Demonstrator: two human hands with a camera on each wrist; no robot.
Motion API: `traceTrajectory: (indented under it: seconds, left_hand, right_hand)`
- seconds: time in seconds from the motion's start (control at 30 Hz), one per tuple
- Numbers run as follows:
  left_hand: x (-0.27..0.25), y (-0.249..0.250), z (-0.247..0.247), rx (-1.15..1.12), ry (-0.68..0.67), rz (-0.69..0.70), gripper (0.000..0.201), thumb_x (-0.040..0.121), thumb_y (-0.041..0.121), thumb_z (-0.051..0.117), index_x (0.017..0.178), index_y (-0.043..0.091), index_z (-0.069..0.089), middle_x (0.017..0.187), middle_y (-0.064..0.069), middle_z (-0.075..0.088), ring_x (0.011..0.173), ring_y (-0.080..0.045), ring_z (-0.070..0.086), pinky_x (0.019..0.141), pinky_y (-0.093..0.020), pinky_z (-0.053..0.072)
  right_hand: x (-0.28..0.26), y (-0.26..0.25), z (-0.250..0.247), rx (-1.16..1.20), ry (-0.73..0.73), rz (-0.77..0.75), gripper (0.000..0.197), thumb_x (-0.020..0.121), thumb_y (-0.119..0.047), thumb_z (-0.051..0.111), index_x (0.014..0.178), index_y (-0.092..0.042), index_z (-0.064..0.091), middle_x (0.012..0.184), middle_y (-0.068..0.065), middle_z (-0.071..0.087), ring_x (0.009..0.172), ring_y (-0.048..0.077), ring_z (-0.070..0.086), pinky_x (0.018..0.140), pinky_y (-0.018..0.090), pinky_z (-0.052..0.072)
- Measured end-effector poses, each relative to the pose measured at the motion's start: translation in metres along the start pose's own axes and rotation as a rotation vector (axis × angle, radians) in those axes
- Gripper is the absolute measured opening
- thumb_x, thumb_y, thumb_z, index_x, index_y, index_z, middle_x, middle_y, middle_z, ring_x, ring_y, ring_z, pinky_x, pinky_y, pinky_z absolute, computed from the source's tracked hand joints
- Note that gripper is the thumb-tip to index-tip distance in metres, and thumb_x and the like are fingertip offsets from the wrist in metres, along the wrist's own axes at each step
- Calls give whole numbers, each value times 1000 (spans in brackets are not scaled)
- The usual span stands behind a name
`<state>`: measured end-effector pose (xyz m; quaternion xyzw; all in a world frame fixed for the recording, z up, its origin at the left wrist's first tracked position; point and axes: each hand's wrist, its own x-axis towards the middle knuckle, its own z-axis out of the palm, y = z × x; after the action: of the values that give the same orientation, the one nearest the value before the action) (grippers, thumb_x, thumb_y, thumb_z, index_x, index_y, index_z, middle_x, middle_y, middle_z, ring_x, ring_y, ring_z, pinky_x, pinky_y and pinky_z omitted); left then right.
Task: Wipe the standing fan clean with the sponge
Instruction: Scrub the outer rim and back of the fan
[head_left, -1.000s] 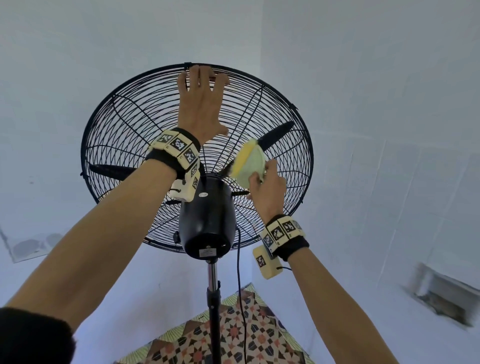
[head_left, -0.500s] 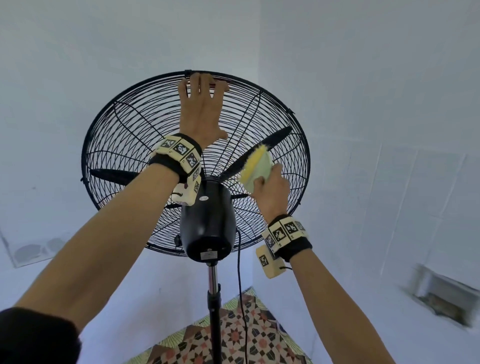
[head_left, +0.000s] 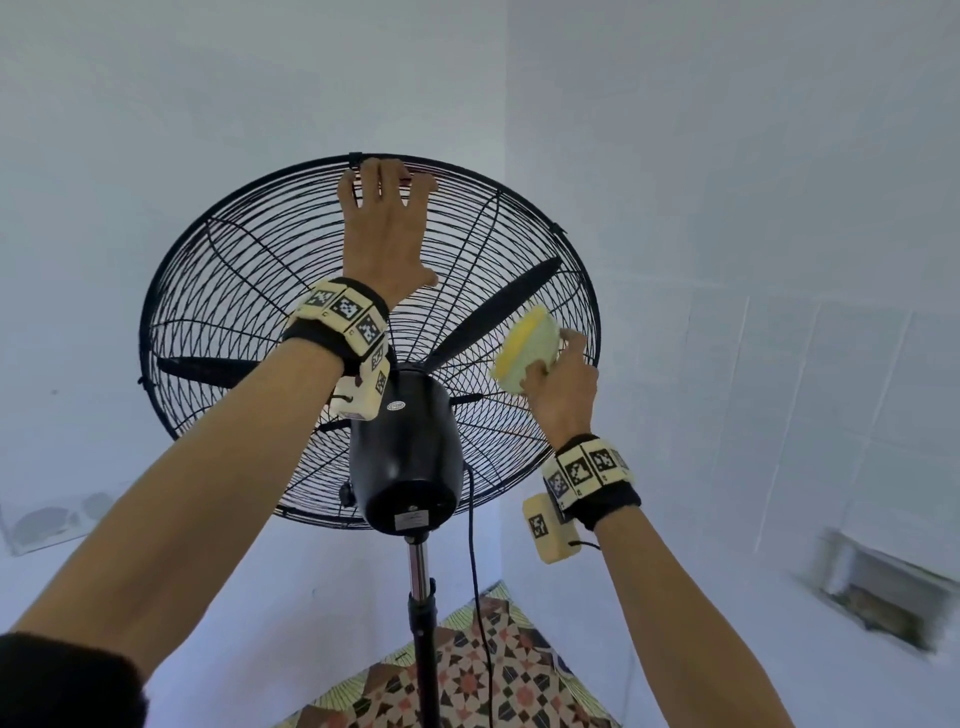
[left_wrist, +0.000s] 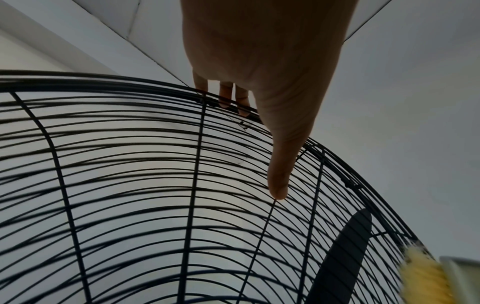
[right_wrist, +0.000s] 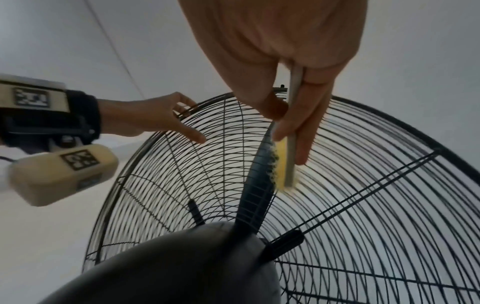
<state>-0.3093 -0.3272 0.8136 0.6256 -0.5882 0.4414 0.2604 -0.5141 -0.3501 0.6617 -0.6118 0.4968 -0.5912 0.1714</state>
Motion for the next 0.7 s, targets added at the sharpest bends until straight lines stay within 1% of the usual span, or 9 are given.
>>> traceTrajectory:
  seconds: [0.1,0.17,0.23,0.3,0.4,0.47,0.53,0.63,0.7]
  left_hand:
    - [-1,-2,4,17,21,-2,108,59,56,93,144,18,38,145,-19,41,139,-43,34,119,-61,23]
    - [-2,-2,5,19,30,1,108,58,56,93,143,18,38,144,-19,41,139,-43,35,119,-60,23]
    - [-2,-2,6,8,39,6,107,58,55,93,142,18,39,143,-18,42,138,-43,36,118,-60,24]
    - [-2,-2,6,-3,43,7,106,58,54,93,142,18,40,143,-18,42,138,-43,37,118,-60,25]
    - [-2,-3,7,0,38,3,107,58,54,93,143,18,39,145,-18,41,139,-43,36,118,-61,25]
    - [-1,-4,8,7,42,-1,108,57,55,93,144,17,39,145,-18,41,139,-43,36,118,-62,24]
    - [-1,-5,10,6,52,0,109,56,54,93,144,17,40,144,-18,42,138,-43,36,118,-62,24]
    - [0,-3,12,-2,65,8,108,55,50,94,143,17,42,143,-18,43,137,-43,37,118,-62,24]
    - [0,-1,12,-8,60,9,107,55,48,94,143,17,42,144,-18,42,138,-43,36,118,-62,24]
  right_hand:
    - [-7,-12,9,133,2,-161,47,93,-3,52,135,-17,36,87,7,65,70,16,65,54,28,54]
    - [-12,-24,18,173,-15,-266,35,95,-8,53,126,-21,42,85,11,68,68,22,68,59,38,58]
    - [-16,-30,28,142,-11,-356,28,99,-16,57,126,-18,49,77,6,67,66,21,68,67,29,54]
    - [-20,-32,37,74,13,-446,32,99,-25,60,129,-15,54,70,2,66,59,17,63,62,22,43]
    - [-21,-23,45,46,20,-474,39,98,-36,61,132,-18,54,78,2,70,63,17,63,66,27,49]
    - [-22,-20,44,92,21,-461,38,98,-33,65,131,-18,55,85,1,71,70,17,64,75,14,43]
    - [-23,-21,40,123,-36,-415,47,95,-34,69,138,-23,51,97,-2,71,82,6,60,79,0,35]
    - [-26,-24,42,153,-124,-460,67,91,-39,73,149,-25,42,114,-3,67,90,0,55,86,16,50]
    - [-25,-22,48,89,-120,-590,74,91,-35,73,152,-16,37,117,8,67,88,10,63,79,30,58]
